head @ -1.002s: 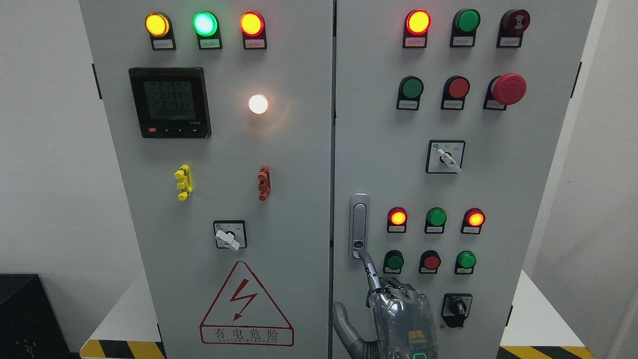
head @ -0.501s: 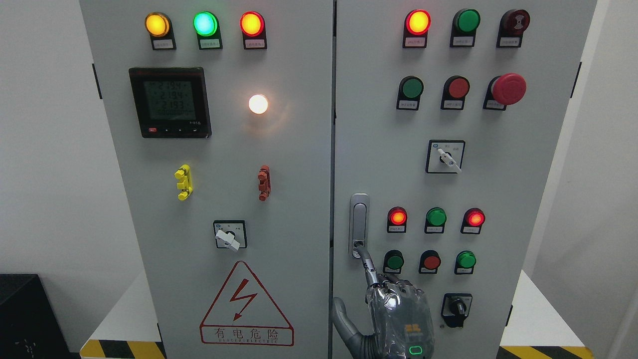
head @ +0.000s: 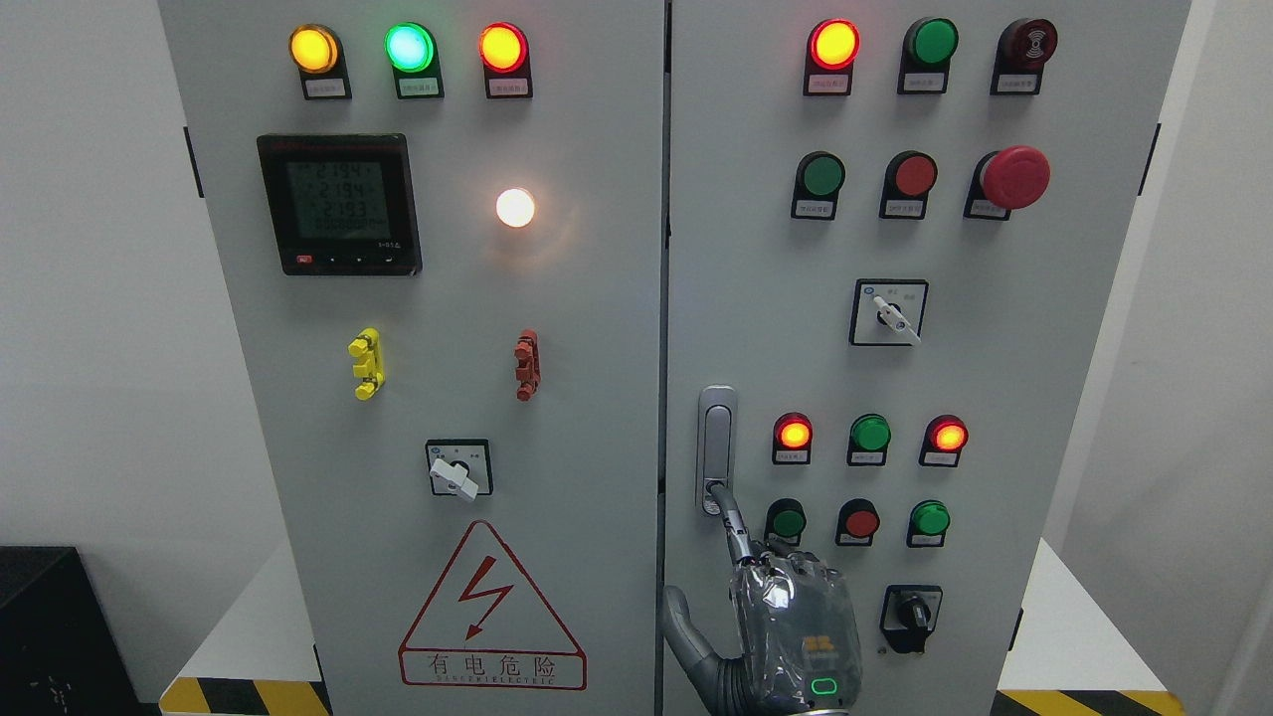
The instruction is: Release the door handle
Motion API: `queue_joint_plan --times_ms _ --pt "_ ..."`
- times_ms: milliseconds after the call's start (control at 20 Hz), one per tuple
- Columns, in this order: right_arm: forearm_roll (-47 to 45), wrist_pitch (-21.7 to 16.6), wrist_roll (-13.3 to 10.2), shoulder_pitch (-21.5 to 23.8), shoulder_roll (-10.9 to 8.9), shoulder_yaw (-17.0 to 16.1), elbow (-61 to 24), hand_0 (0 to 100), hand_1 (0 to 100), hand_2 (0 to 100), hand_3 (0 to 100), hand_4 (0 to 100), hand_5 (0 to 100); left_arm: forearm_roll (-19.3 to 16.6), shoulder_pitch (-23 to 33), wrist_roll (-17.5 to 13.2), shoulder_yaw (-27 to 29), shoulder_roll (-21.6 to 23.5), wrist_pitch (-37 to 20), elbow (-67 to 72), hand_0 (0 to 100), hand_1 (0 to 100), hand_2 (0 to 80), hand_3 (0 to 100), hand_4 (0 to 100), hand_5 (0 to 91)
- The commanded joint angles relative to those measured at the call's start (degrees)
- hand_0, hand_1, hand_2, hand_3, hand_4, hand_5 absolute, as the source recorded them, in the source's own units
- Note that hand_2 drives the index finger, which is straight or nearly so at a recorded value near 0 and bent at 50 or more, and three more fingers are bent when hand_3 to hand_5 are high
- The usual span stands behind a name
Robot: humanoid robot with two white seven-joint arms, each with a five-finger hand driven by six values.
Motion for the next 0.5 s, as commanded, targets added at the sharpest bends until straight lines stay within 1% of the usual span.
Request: queue_joint_plan --times_ms 0,451 --pt "0.0 0.0 0.0 -0.5 0.0 -0.1 1.6 41 23 0 78 72 70 0.0 0.0 0.0 0.0 0.0 0.1 0.0 0 0 4.6 10 0 0.0" --pt "0.0 0.0 0.1 -1.0 0.0 -0.2 2.0 40 23 0 78 72 71 0.0 0.0 0.0 0.0 0.0 0.1 0.0 0 0 4.5 10 0 0.0"
